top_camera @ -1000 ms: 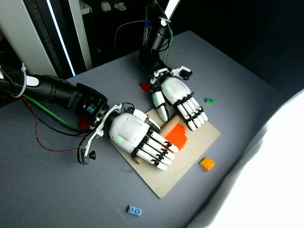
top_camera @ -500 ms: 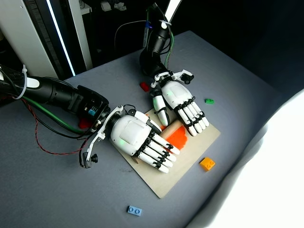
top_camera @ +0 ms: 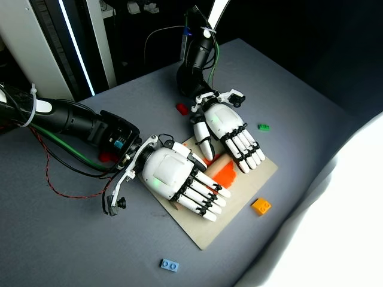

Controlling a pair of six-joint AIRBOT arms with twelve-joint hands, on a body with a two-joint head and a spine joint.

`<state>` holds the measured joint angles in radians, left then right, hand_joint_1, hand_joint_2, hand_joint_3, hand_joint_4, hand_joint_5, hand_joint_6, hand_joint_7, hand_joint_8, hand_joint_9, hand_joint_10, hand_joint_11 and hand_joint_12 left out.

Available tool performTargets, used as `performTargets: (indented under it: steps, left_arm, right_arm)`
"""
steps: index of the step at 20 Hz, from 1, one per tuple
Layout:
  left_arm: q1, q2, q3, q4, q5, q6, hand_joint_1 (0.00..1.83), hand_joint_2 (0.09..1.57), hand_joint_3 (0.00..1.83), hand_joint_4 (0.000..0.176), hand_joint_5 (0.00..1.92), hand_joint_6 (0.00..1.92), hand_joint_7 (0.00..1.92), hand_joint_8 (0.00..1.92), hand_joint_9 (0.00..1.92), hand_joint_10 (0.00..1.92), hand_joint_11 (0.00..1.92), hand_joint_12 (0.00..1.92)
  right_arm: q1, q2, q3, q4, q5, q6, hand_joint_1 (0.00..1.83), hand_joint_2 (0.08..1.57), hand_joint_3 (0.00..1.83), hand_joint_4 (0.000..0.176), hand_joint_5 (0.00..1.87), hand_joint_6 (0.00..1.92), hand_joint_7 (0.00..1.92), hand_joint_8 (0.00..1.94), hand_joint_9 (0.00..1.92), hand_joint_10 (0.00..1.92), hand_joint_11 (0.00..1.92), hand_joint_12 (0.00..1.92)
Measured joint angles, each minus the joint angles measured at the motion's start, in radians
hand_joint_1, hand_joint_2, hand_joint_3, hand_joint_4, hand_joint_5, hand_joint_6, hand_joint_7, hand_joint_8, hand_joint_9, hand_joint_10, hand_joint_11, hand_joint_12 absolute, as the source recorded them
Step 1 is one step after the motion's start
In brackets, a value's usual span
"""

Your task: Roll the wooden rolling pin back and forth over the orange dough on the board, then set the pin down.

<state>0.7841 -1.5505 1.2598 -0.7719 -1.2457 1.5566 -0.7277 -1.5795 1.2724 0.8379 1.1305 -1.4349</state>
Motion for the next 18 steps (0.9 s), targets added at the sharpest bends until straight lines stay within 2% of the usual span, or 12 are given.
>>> performTargets:
  steps: [3,10,12,14,18]
  left_arm:
    - [-0.004,-0.005,0.014,0.001,0.004,-0.005,0.00,1.53,0.01,0.000,0.00,0.00,0.00,0.00,0.00,0.00,0.00,0.00]
    - [-0.018,-0.016,0.042,0.001,0.023,-0.011,0.00,1.53,0.00,0.000,0.00,0.00,0.00,0.00,0.00,0.00,0.00,0.00]
    - [-0.019,-0.018,0.049,0.002,0.026,-0.011,0.00,1.53,0.00,0.000,0.00,0.00,0.00,0.00,0.00,0.00,0.00,0.00]
    - [-0.021,-0.019,0.055,0.005,0.030,-0.013,0.00,1.53,0.00,0.000,0.00,0.00,0.00,0.00,0.00,0.00,0.00,0.00]
    - [-0.034,-0.029,0.080,0.003,0.048,-0.013,0.00,1.53,0.00,0.000,0.01,0.00,0.00,0.00,0.00,0.00,0.00,0.00]
  right_arm:
    - [0.000,0.000,0.011,0.000,-0.005,0.007,0.00,1.57,0.12,0.000,0.14,0.00,0.13,0.00,0.08,0.00,0.00,0.14]
    - [0.000,-0.007,0.040,-0.010,-0.018,0.022,0.00,1.57,0.13,0.000,0.16,0.00,0.15,0.00,0.11,0.00,0.00,0.21]
    - [0.001,-0.010,0.045,-0.012,-0.020,0.024,0.00,1.57,0.12,0.000,0.14,0.00,0.11,0.00,0.07,0.00,0.00,0.09]
    - [0.001,-0.011,0.051,-0.016,-0.026,0.026,0.00,1.57,0.12,0.000,0.14,0.00,0.11,0.00,0.08,0.00,0.00,0.09]
    - [0.004,-0.021,0.076,-0.021,-0.032,0.030,0.00,1.57,0.12,0.000,0.16,0.00,0.16,0.00,0.11,0.01,0.00,0.18]
